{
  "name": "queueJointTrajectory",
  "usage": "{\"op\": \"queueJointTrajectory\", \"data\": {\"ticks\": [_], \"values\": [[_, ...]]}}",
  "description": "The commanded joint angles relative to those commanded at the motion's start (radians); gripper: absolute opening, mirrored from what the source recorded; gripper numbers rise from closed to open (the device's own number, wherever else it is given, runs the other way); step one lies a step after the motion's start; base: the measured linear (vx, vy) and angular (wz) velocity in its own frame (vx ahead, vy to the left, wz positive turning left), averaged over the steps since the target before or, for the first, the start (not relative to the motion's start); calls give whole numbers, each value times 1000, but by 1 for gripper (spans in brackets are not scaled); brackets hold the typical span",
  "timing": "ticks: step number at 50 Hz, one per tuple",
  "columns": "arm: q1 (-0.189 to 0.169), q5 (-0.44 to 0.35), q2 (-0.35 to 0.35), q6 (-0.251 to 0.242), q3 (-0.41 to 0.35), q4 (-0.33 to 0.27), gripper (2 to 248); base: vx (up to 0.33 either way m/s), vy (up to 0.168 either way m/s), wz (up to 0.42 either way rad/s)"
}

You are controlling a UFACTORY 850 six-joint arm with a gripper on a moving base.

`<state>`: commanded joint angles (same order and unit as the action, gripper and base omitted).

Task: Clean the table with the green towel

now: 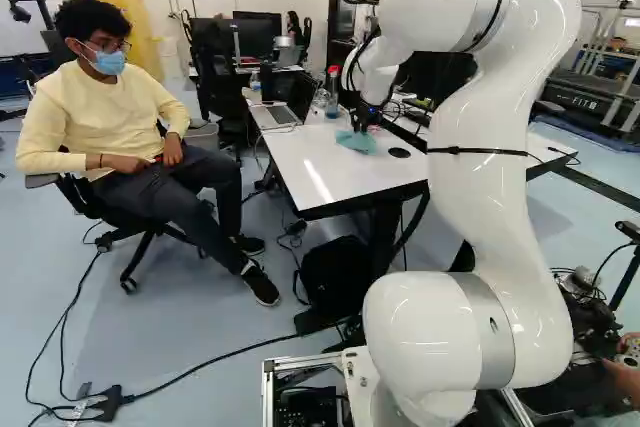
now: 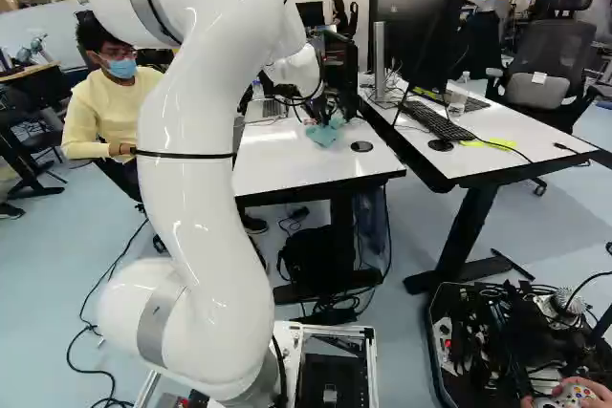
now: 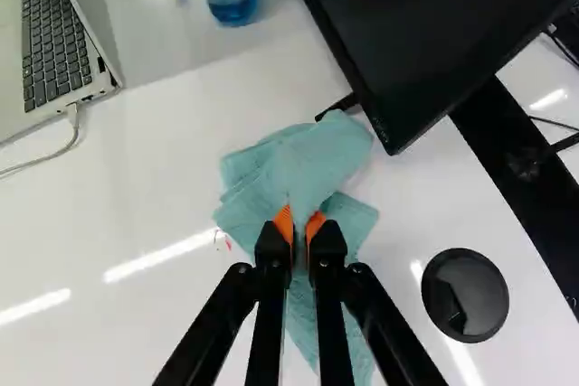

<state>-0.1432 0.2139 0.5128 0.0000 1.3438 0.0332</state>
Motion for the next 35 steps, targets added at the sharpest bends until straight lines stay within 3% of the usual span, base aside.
{"op": "queueJointTrajectory", "data": {"ticks": [35], "values": [[0,157,0,0,0,0,37,0,0,0]]}}
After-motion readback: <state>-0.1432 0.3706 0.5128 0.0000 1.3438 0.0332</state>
